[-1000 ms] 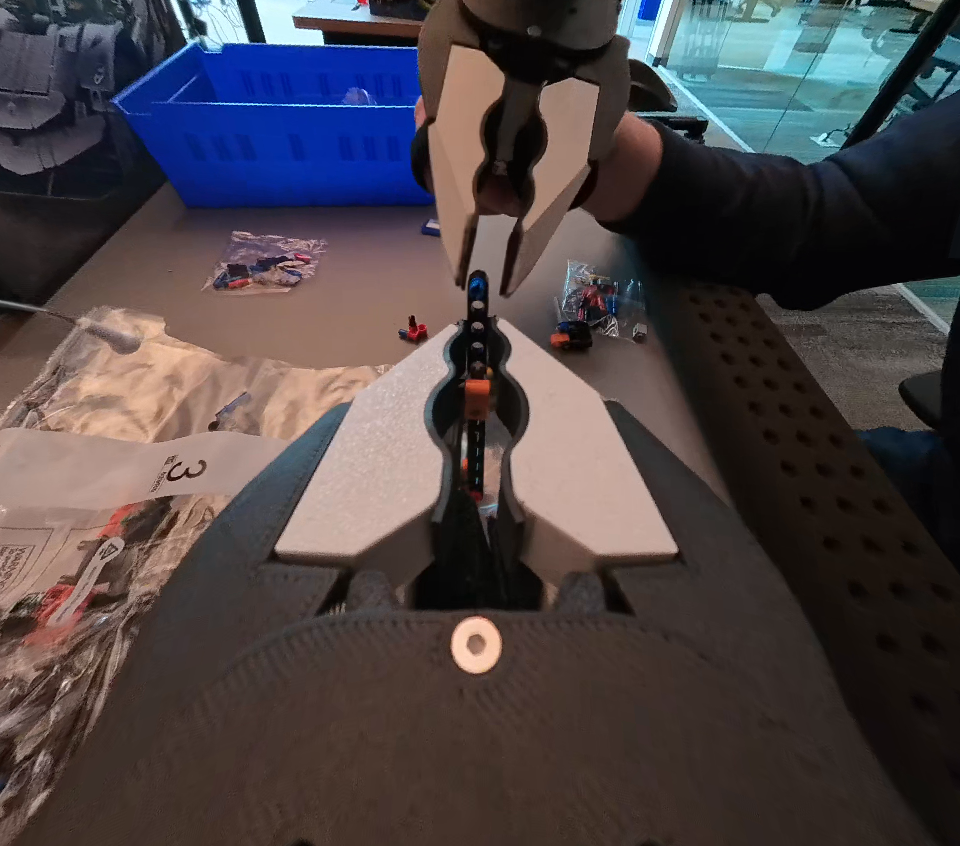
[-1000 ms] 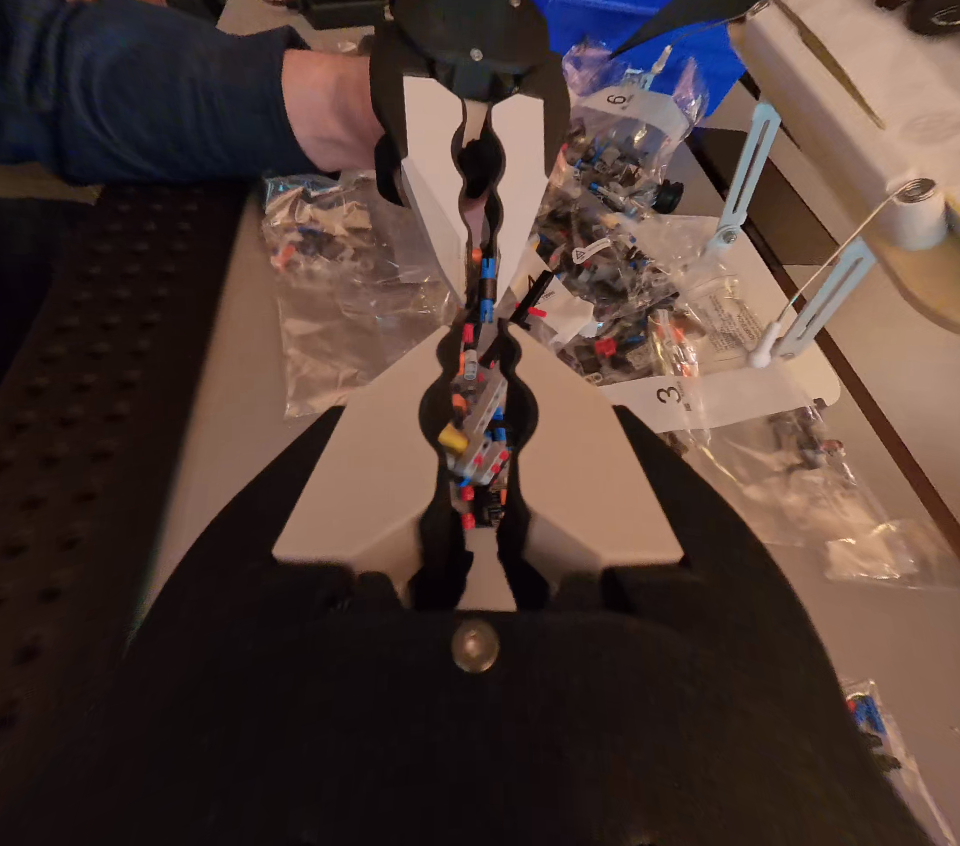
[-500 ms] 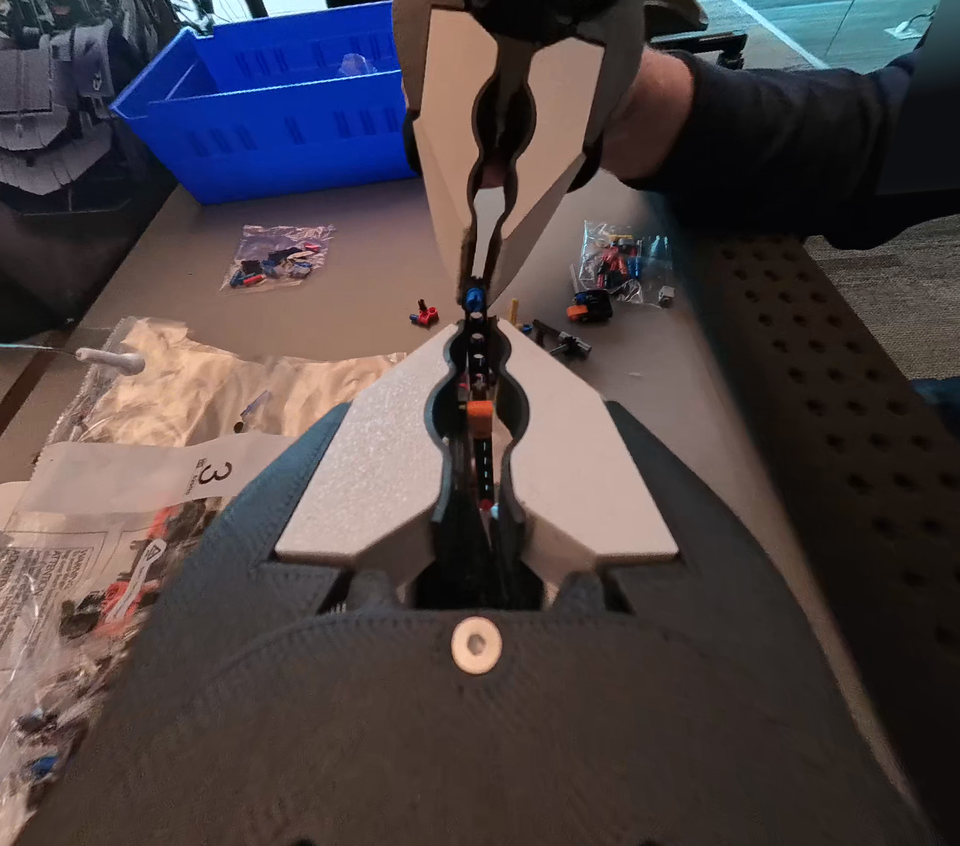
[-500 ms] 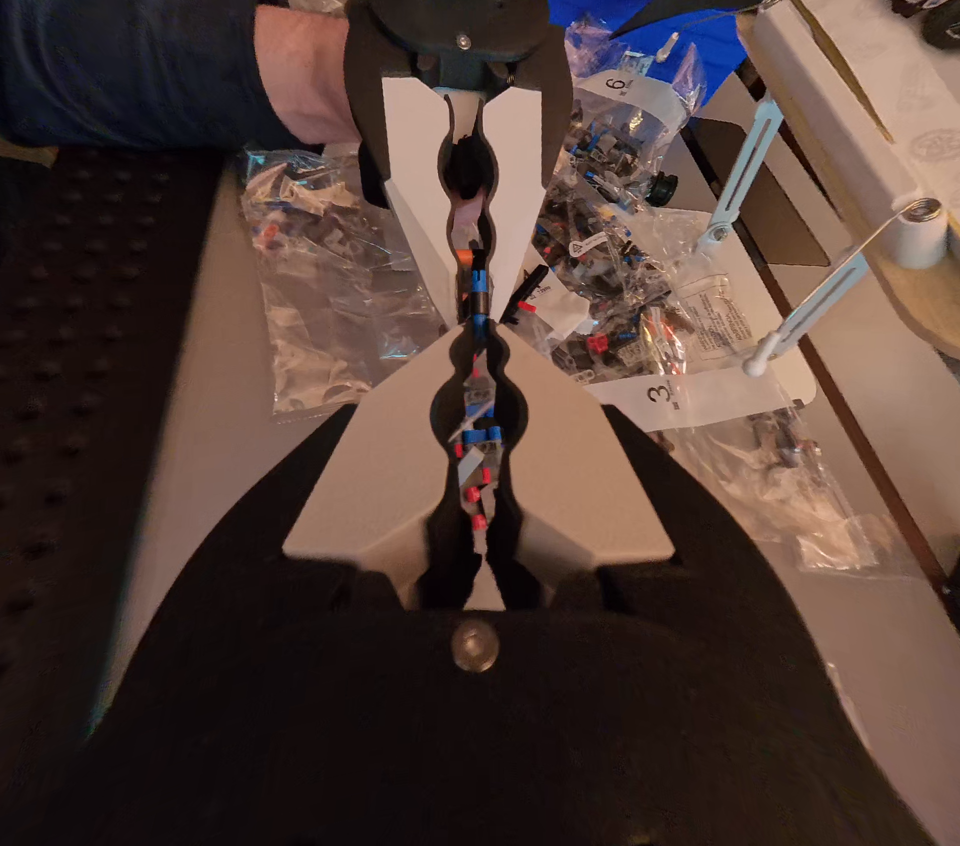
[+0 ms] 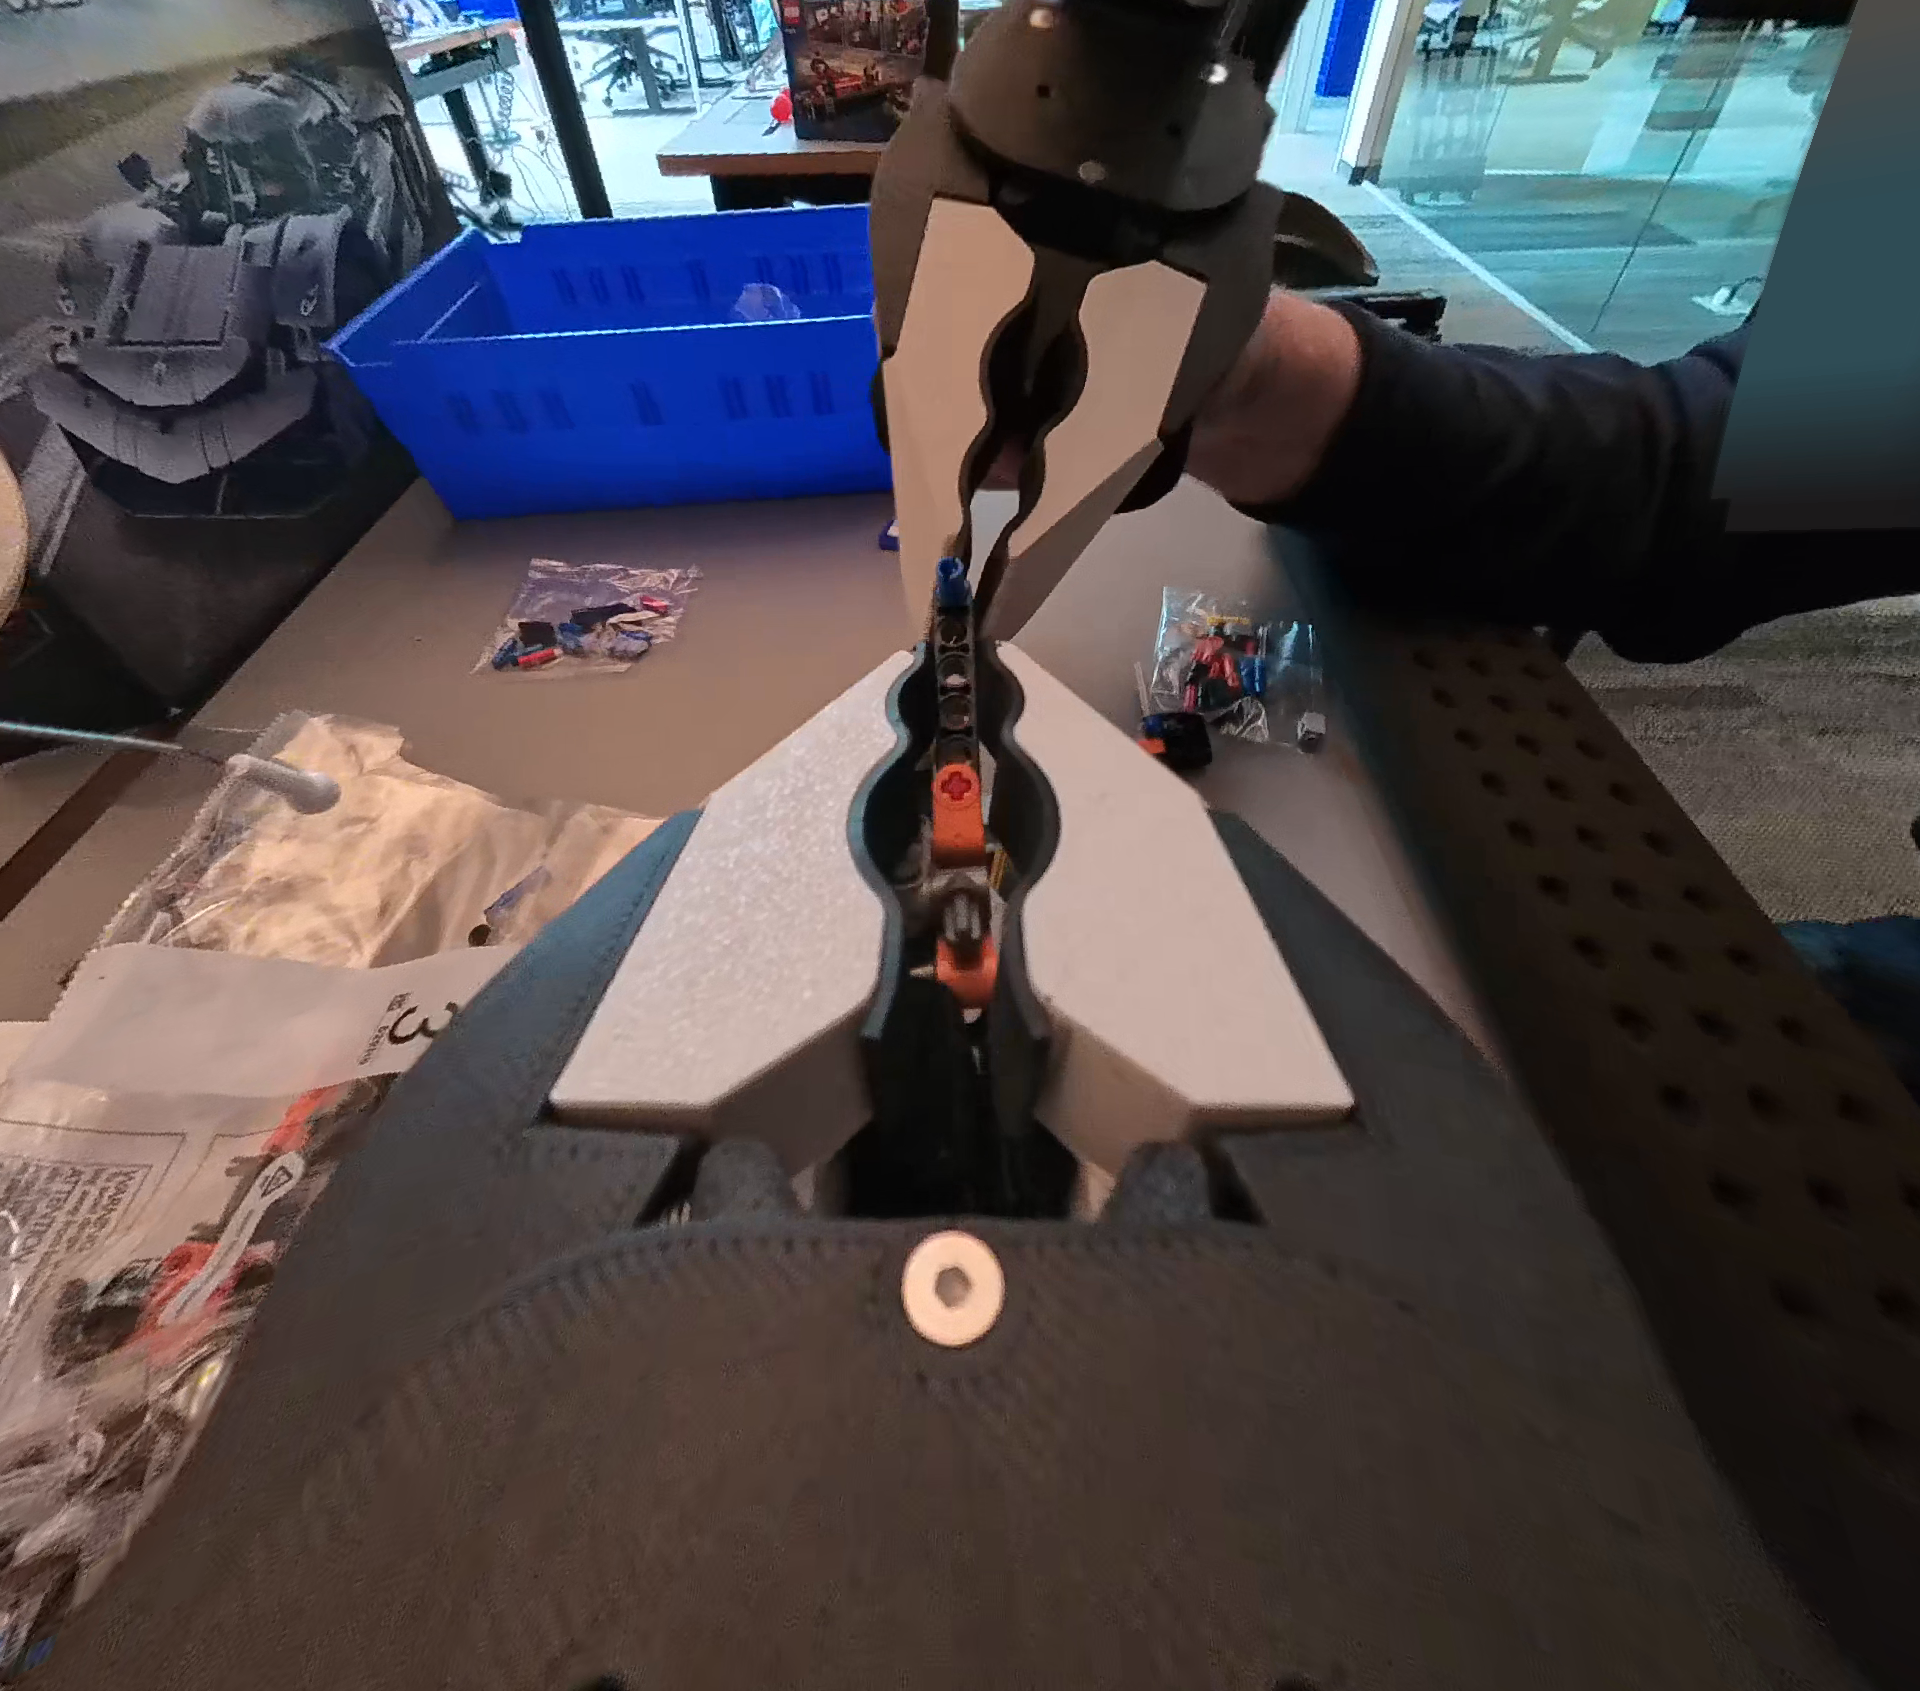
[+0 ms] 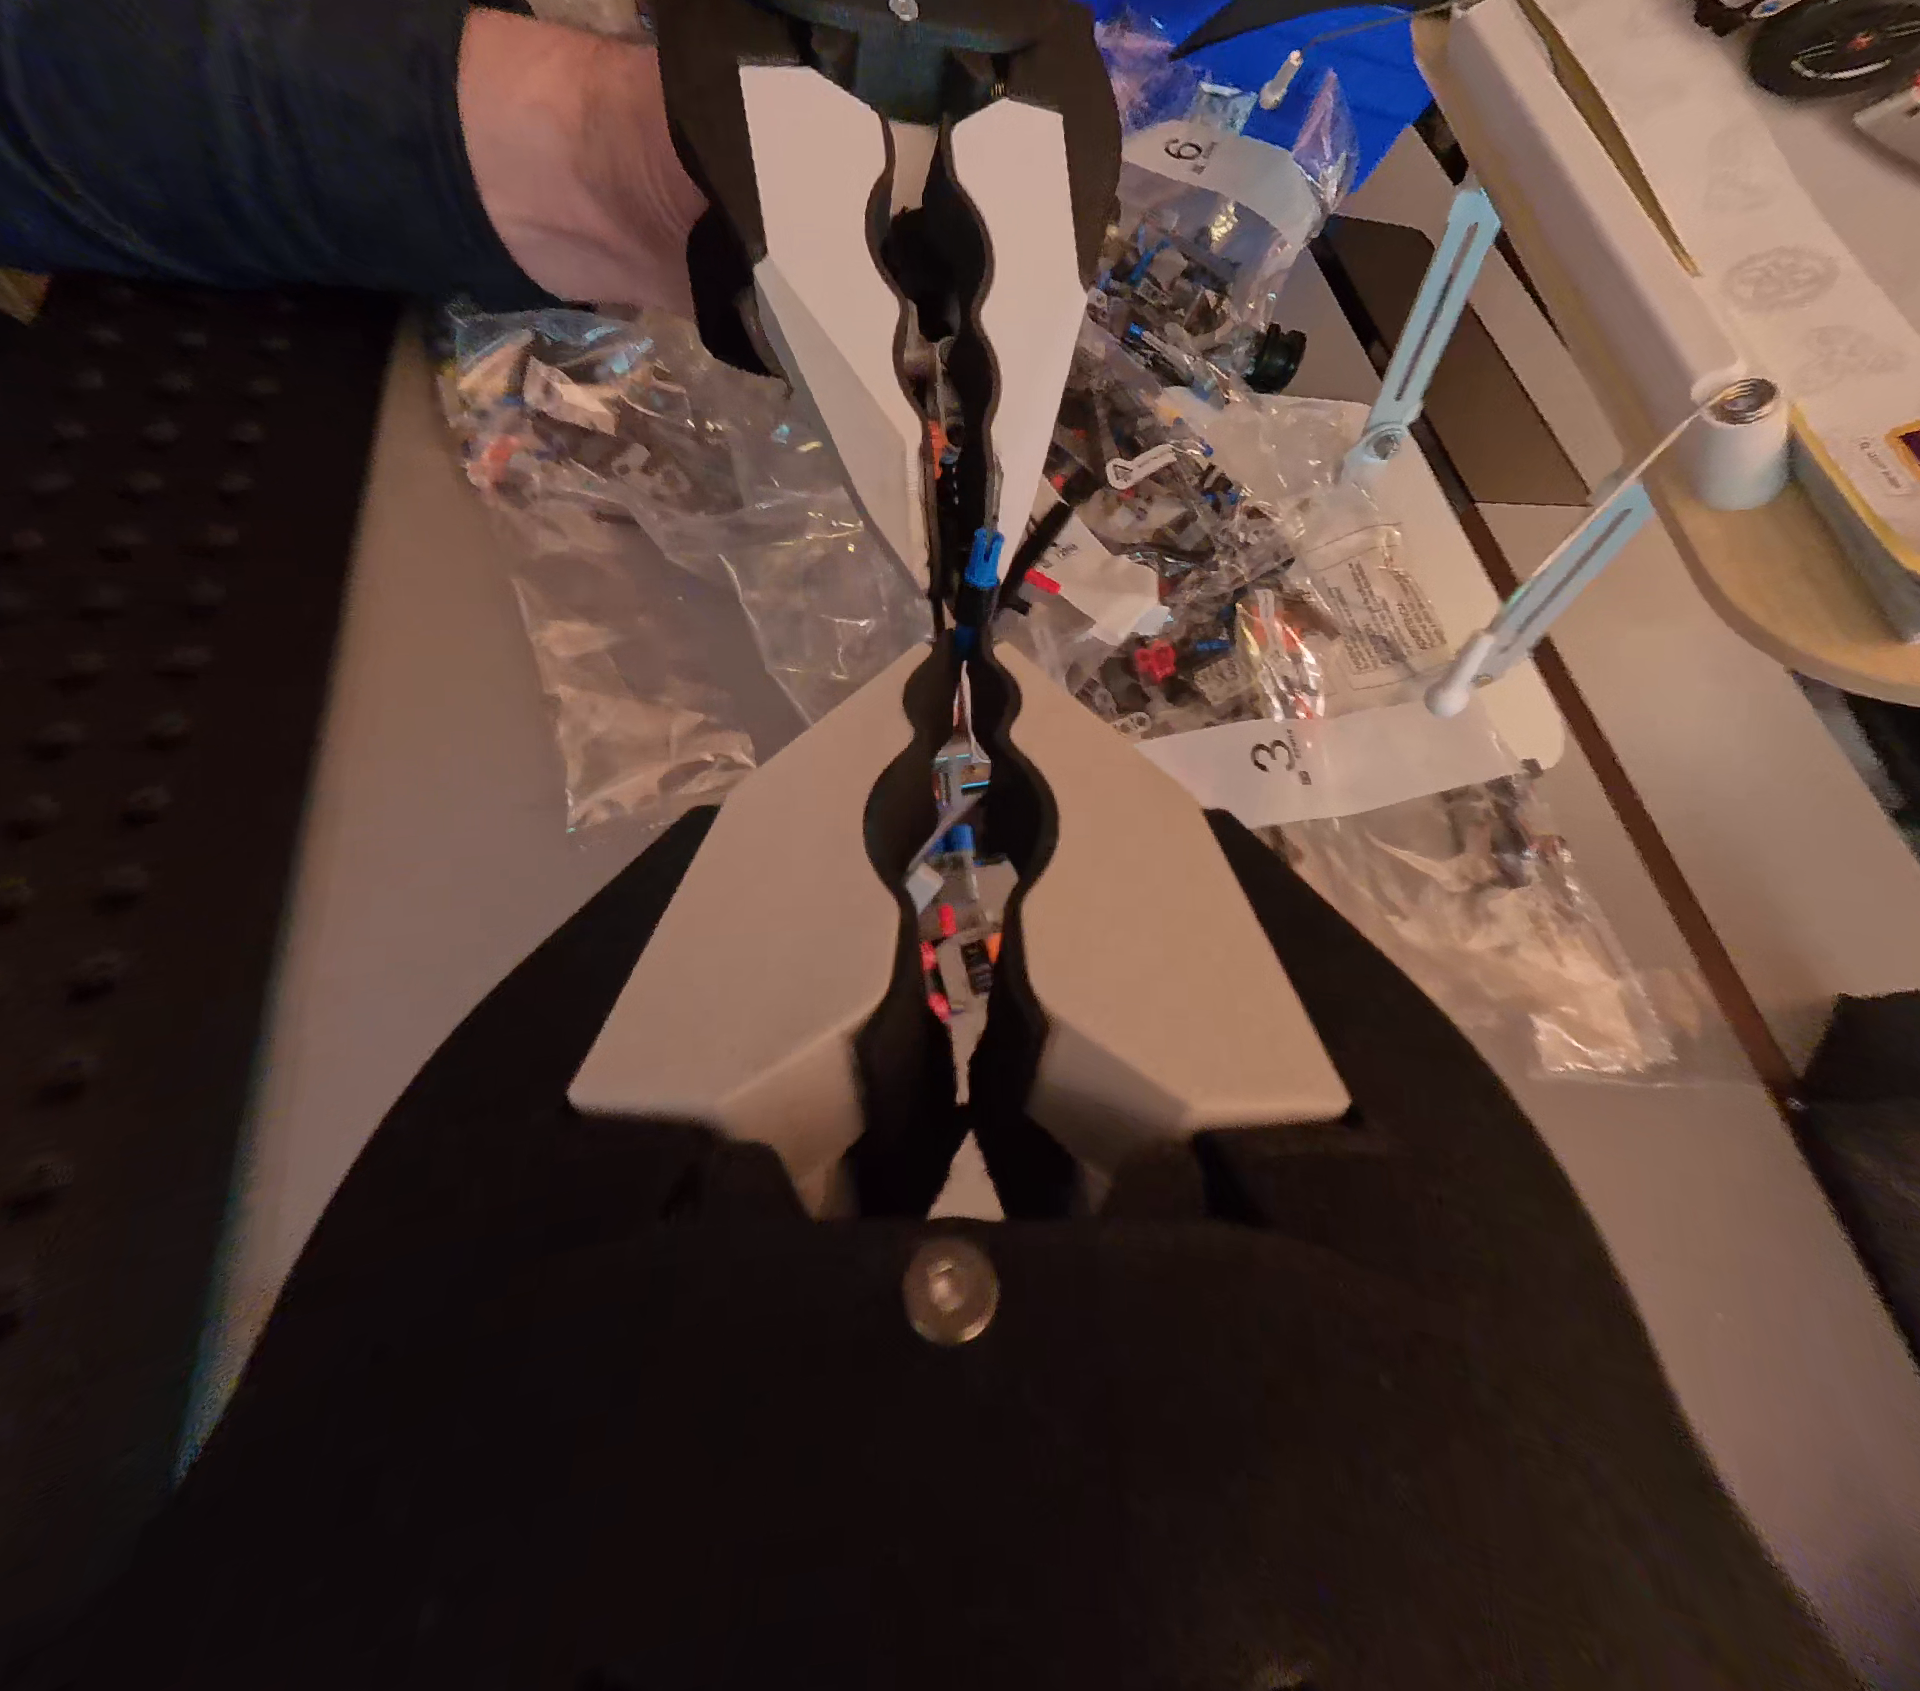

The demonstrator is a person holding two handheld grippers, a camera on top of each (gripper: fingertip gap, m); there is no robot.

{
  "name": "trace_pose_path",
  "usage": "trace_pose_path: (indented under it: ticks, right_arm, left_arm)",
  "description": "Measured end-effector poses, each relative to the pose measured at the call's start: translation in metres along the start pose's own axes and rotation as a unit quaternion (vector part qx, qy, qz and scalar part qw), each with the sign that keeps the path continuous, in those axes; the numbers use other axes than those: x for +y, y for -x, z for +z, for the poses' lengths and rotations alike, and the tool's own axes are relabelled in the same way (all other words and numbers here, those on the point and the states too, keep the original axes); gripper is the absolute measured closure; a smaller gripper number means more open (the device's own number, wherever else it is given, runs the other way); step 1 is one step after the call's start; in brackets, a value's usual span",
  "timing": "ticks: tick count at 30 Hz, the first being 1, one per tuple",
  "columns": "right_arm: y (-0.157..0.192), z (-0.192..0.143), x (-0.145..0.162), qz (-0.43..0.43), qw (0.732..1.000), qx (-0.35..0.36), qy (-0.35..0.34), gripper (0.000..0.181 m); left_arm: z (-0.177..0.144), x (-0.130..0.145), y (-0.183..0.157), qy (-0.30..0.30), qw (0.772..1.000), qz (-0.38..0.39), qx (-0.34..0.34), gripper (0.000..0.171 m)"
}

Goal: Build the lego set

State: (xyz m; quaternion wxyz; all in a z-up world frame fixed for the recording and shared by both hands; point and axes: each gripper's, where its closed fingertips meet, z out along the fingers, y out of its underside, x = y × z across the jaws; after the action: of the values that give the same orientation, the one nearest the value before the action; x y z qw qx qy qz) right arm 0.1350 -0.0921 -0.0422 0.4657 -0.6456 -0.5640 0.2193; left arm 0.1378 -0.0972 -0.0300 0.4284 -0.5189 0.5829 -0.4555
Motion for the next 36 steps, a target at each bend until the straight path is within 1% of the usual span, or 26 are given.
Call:
trace_pose_path:
  ticks: [2,4,6,7,8,9,10,11,12,13,14,15,16,17,18,19,21,23,24,25,27,30,33,36]
  right_arm:
    - [-0.001,-0.003,-0.003,-0.005,1.0,0.009,-0.005,0.181]
    - [-0.002,-0.003,0.001,-0.014,1.0,0.015,0.008,0.181]
    - [-0.004,-0.004,-0.002,0.0,1.0,0.012,-0.01,0.181]
    - [-0.004,-0.004,0.0,-0.001,1.0,0.012,-0.003,0.181]
    - [-0.005,-0.002,0.013,-0.017,0.999,0.015,0.038,0.181]
    - [-0.004,0.002,0.03,-0.024,0.997,0.017,0.071,0.181]
    - [0.002,0.006,0.033,-0.012,0.998,-0.004,0.066,0.181]
    - [0.001,0.005,0.025,-0.015,0.999,0.001,0.049,0.181]
    - [0.0,-0.002,0.007,-0.005,1.0,-0.001,0.009,0.181]
    - [-0.004,-0.01,-0.007,0.01,1.0,0.004,-0.027,0.181]
    - [-0.011,-0.014,-0.011,0.024,0.998,0.017,-0.048,0.181]
    - [-0.013,-0.016,-0.011,0.034,0.997,0.017,-0.061,0.181]
    - [-0.015,-0.016,-0.009,0.042,0.997,0.018,-0.068,0.181]
    - [-0.019,-0.017,-0.009,0.046,0.996,0.026,-0.073,0.181]
    - [-0.019,-0.017,-0.012,0.048,0.995,0.025,-0.079,0.181]
    - [-0.015,-0.016,-0.014,0.052,0.995,0.013,-0.081,0.181]
    - [-0.012,-0.01,-0.015,0.048,0.995,0.01,-0.081,0.175]
    - [-0.009,-0.002,-0.015,0.052,0.996,0.0,-0.078,0.171]
    - [-0.008,0.001,-0.013,0.056,0.996,0.0,-0.074,0.17]
    - [-0.009,0.002,-0.013,0.058,0.996,0.003,-0.073,0.174]
    - [-0.011,-0.001,-0.015,0.06,0.995,0.005,-0.084,0.179]
    - [-0.009,-0.001,-0.015,0.06,0.995,0.005,-0.078,0.18]
    - [-0.01,-0.001,-0.016,0.07,0.994,0.005,-0.083,0.18]
    - [-0.013,-0.001,-0.015,0.036,0.997,0.045,-0.053,0.18]
  left_arm:
    - [0.0,-0.005,0.0,-0.011,1.0,-0.008,0.001,0.166]
    - [0.002,-0.003,0.001,-0.005,1.0,-0.008,-0.003,0.167]
    - [0.001,-0.006,0.002,-0.014,1.0,-0.022,-0.004,0.167]
    - [0.001,-0.007,0.004,-0.014,1.0,-0.021,-0.007,0.167]
    - [-0.004,-0.015,0.009,-0.042,0.998,-0.029,-0.023,0.165]
    - [-0.025,-0.039,0.019,-0.117,0.991,-0.065,-0.027,0.166]
    - [-0.055,-0.057,0.036,-0.17,0.981,-0.073,-0.058,0.167]
    - [-0.076,-0.061,0.043,-0.183,0.978,-0.071,-0.074,0.167]
    - [-0.079,-0.053,0.041,-0.158,0.982,-0.063,-0.076,0.166]
    - [-0.074,-0.048,0.034,-0.15,0.985,-0.068,-0.054,0.166]
    - [-0.067,-0.049,0.03,-0.149,0.986,-0.064,-0.042,0.166]
    - [-0.057,-0.046,0.026,-0.127,0.99,-0.053,-0.037,0.166]
    - [-0.047,-0.038,0.025,-0.093,0.994,-0.042,-0.036,0.166]
    - [-0.039,-0.03,0.021,-0.071,0.996,-0.043,-0.022,0.165]
    - [-0.033,-0.025,0.017,-0.071,0.996,-0.051,-0.011,0.165]
    - [-0.027,-0.021,0.015,-0.067,0.996,-0.056,-0.008,0.165]
    - [-0.017,-0.012,0.012,-0.029,0.999,-0.036,-0.01,0.165]
    - [-0.012,-0.013,0.009,-0.029,0.999,-0.034,-0.006,0.165]
    - [-0.009,-0.008,0.01,-0.017,0.999,-0.032,-0.01,0.165]
    - [-0.006,-0.001,0.011,0.002,1.0,-0.023,-0.016,0.165]
    - [-0.005,-0.003,0.008,-0.005,1.0,-0.024,-0.01,0.165]
    - [-0.005,-0.002,0.007,0.004,1.0,-0.014,-0.014,0.165]
    - [-0.005,-0.003,0.008,-0.002,1.0,-0.019,-0.012,0.165]
    - [-0.005,-0.005,0.009,-0.002,0.999,0.0,-0.034,0.166]
